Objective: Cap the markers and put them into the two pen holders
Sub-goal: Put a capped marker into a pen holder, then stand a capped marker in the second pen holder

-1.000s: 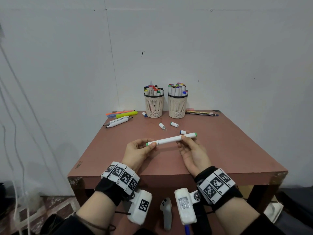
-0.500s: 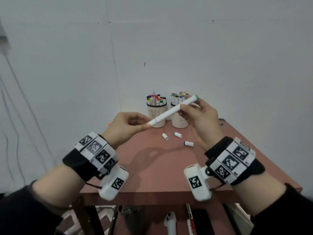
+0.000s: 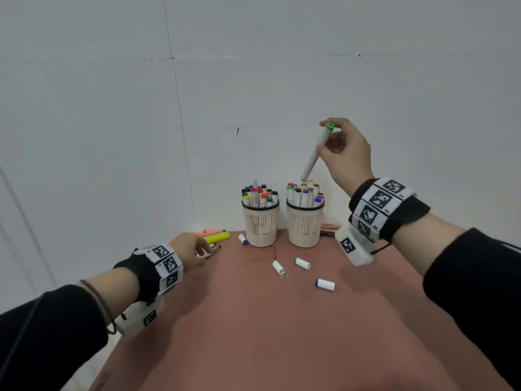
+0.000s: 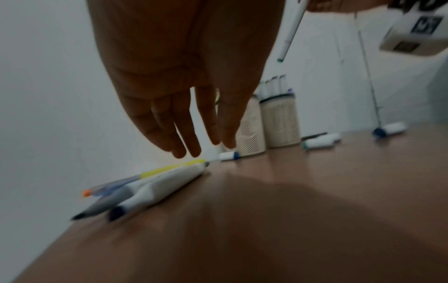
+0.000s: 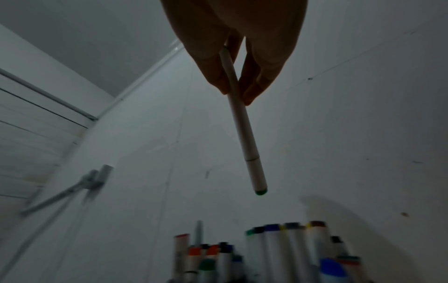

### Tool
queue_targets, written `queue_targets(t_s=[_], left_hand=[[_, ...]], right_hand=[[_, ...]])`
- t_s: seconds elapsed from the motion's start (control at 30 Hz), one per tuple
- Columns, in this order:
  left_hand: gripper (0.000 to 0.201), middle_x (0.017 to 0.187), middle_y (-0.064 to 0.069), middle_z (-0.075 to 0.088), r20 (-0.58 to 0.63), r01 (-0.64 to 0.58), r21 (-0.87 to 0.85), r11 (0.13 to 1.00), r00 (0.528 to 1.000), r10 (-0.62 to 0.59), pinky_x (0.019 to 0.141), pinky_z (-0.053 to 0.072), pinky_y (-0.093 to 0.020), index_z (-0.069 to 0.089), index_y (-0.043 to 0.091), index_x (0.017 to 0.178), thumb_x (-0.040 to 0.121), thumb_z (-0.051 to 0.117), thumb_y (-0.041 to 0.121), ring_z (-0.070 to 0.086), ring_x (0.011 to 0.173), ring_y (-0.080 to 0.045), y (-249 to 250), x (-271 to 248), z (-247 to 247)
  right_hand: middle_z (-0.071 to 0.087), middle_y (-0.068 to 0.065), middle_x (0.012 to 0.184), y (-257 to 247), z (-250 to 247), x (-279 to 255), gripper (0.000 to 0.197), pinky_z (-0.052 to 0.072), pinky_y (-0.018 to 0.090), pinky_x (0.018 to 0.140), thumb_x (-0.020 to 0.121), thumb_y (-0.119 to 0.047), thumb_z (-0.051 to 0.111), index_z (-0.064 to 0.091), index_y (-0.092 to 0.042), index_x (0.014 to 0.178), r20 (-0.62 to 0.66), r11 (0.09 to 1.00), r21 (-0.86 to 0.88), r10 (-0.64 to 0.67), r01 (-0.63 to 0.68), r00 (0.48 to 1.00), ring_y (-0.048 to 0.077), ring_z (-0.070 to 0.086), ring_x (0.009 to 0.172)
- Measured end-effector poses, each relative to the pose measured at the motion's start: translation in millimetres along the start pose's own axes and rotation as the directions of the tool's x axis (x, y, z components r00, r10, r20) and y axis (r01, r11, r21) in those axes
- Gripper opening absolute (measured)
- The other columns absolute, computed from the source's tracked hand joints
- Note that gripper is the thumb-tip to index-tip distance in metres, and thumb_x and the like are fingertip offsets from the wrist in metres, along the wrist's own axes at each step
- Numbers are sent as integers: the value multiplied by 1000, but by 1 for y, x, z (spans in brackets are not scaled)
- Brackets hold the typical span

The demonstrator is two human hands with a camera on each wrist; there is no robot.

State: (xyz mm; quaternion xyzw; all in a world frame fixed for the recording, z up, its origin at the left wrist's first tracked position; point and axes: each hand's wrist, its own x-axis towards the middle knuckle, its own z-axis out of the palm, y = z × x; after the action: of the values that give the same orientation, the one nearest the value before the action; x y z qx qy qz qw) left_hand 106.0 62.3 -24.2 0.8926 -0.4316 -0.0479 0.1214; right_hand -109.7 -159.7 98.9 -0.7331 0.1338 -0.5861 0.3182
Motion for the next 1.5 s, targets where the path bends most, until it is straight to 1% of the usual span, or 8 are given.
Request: queue_targets(t_s=[0.17,0.33,0.5,0.83,1.03,1.2,1.33,1.5], left_hand=[[33,118,1,62,48,57,103,993,997,-62,82,38,-14,66,24,114,81,70,19,57,108,-13,-22,23,4],[33,100,5,62,129,26,106,994,991,-40,62,36,-5,68,25,110,79,72,16,55,92,-8,-27,31,4],[32,95,6,57,174,-33,106,994,985,14,59,33,-2,70,25,107,77,73,15,51,87,-5,-22,31,9],[31,89,4,65,37,-31,-201,979,999,39,77,46,-19,73,33,91,74,69,7,54,74,1,4,15,-2],[33,97,-9,71,-46,-40,-529,848,999,18,82,51,-29,72,30,79,75,65,-2,62,82,-14,19,3,-18],[32,97,-17,68,-107,-63,-697,714,994,-17,83,56,-38,75,23,79,75,65,-7,64,79,-15,33,-8,-25],[28,100,-21,66,-153,-95,-772,628,987,-39,60,54,-20,73,17,81,78,64,-9,64,70,-15,46,-21,-27],[25,98,-25,66,-170,-117,-840,530,984,-53,56,50,-15,72,12,89,81,61,-10,64,77,-16,58,-38,-27]], right_hand=[[64,8,86,33,10,32,31,52,21,77,80,1,58,61,-15,106,17,997,-78,24,-23,1000,17,61,77],[67,13,93,54,21,44,29,54,32,82,80,2,58,61,-17,102,112,988,-147,71,-55,991,23,66,86],[57,5,82,65,34,47,29,42,16,72,86,-6,58,59,-14,114,159,979,-202,63,-30,985,16,53,76],[62,11,74,83,47,29,26,51,24,68,86,-9,63,62,-16,112,234,943,-333,105,-22,967,22,59,68],[65,9,83,97,47,14,27,44,24,85,94,-18,55,66,-10,118,263,905,-425,115,8,958,15,54,77],[65,12,119,102,53,8,30,41,28,97,96,-16,49,65,-5,119,331,856,-516,202,-3,922,24,59,111],[62,18,75,104,59,6,44,49,37,74,98,-26,42,63,-2,68,352,812,-583,288,-33,891,30,57,81],[68,24,95,98,61,11,42,48,39,83,99,-23,39,68,7,98,416,785,-619,345,-16,841,35,58,98]])
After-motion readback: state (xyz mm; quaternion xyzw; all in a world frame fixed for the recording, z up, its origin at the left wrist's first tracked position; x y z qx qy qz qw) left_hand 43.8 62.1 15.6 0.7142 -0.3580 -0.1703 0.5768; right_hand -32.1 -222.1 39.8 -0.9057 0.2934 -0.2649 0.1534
